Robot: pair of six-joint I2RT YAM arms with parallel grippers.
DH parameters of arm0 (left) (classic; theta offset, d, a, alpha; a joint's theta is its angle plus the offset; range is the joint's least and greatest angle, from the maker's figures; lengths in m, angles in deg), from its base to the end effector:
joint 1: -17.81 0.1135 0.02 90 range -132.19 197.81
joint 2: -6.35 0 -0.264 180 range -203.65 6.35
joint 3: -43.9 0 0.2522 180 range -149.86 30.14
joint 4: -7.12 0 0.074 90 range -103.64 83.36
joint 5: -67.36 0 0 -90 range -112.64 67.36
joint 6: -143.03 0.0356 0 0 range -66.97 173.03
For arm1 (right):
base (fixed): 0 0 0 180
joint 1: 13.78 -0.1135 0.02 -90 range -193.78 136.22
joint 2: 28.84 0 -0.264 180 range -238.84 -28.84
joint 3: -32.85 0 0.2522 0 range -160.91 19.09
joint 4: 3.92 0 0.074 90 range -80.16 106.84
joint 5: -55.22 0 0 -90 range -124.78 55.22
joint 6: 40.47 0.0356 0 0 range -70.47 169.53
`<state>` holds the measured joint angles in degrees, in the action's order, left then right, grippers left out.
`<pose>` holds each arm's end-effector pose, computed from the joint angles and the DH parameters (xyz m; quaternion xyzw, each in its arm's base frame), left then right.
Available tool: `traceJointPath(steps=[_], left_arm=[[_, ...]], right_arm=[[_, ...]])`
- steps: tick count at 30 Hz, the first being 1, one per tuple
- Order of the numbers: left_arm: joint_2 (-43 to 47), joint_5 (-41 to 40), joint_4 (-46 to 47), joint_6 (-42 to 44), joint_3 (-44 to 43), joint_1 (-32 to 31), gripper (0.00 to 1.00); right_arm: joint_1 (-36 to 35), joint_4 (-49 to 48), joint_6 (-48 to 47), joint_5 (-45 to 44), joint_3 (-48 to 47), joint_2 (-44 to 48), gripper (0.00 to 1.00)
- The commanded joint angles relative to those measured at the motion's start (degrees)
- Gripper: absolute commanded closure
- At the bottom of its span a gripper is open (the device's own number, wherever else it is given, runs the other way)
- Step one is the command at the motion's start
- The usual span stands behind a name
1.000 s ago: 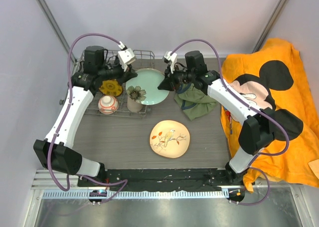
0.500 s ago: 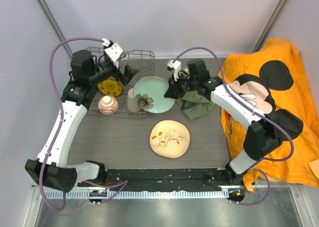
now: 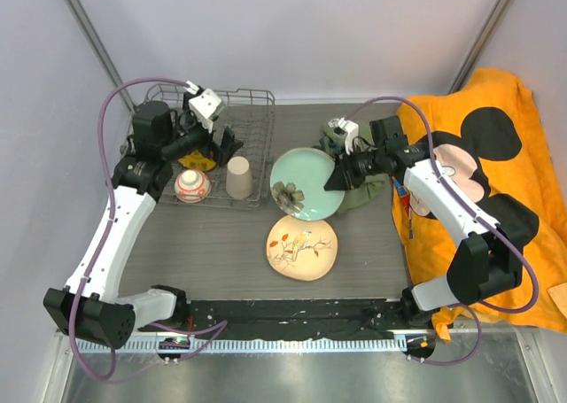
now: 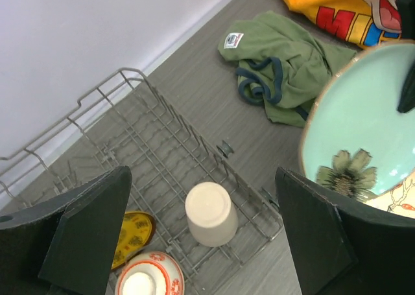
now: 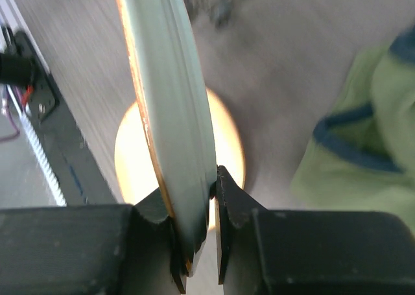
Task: Unload the mixed dishes from the dish rack
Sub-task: Pick up the plate from the dish rack, then place the plate at the center of the board.
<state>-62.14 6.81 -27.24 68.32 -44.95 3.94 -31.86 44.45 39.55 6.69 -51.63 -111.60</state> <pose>0.2497 -0.0797 0.4215 0.3433 0.6982 -0.1929 0.5979 0.2854 0.1180 0.3098 -0.3376 0.8115 0.3526 0.3213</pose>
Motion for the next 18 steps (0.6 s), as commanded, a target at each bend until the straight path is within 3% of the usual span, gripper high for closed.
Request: traceJointPath(steps=[1,6,18], left_arm=[[1.3,-2.8,-3.5,-0.7,0.2,-0.2,0.0],[1.5,-3.9,-5.0,0.0,3.0,-0.2,0.0],[3.6,-7.5,-5.3,2.6,7.9,-0.2,0.0]], right_arm=[[0.2,8.5,-7.1,6.6,1.1,4.8,0.99],[0.2,14.5,-12.8,7.2,3.2,5.0,0.99],[0.2,14.4,-15.7,9.2,8.9,-1.4,0.99]])
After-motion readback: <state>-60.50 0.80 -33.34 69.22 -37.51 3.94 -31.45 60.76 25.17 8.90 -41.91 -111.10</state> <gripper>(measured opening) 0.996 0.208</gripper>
